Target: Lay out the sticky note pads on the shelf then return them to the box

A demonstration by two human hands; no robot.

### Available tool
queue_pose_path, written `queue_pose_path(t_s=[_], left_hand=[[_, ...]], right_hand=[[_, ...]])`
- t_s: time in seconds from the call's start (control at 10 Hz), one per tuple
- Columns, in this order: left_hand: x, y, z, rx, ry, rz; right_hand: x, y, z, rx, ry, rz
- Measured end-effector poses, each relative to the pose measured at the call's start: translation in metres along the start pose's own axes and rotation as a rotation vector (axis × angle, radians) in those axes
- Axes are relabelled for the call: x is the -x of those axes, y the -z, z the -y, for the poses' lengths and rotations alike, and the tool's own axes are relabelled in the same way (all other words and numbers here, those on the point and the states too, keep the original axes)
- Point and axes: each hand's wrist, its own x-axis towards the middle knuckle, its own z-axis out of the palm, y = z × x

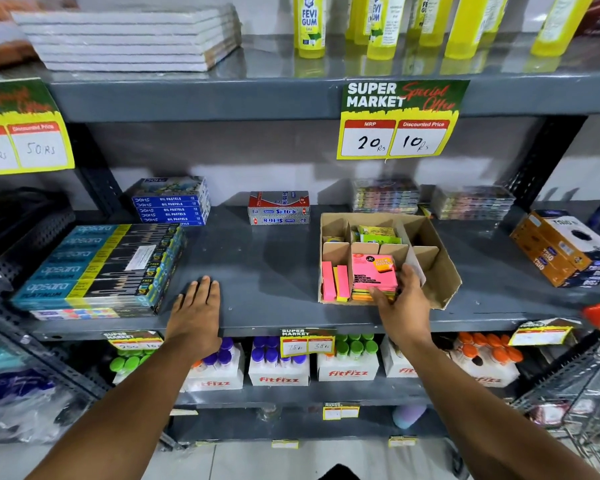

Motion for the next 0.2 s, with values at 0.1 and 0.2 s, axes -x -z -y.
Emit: queue_pose_path(t_s=[0.1, 0.2], left_hand=[[-0.0009, 0.0028, 0.0012, -0.001, -0.001, 0.006], [0.0017, 0.0029, -0.0015, -0.005, -0.012, 0.013]], right_hand=[[-0.0015, -0.0007, 0.0033, 0.004, 0.036, -0.001], [0.001, -0.001, 0.0015, 0.03, 0.038, -0.017]])
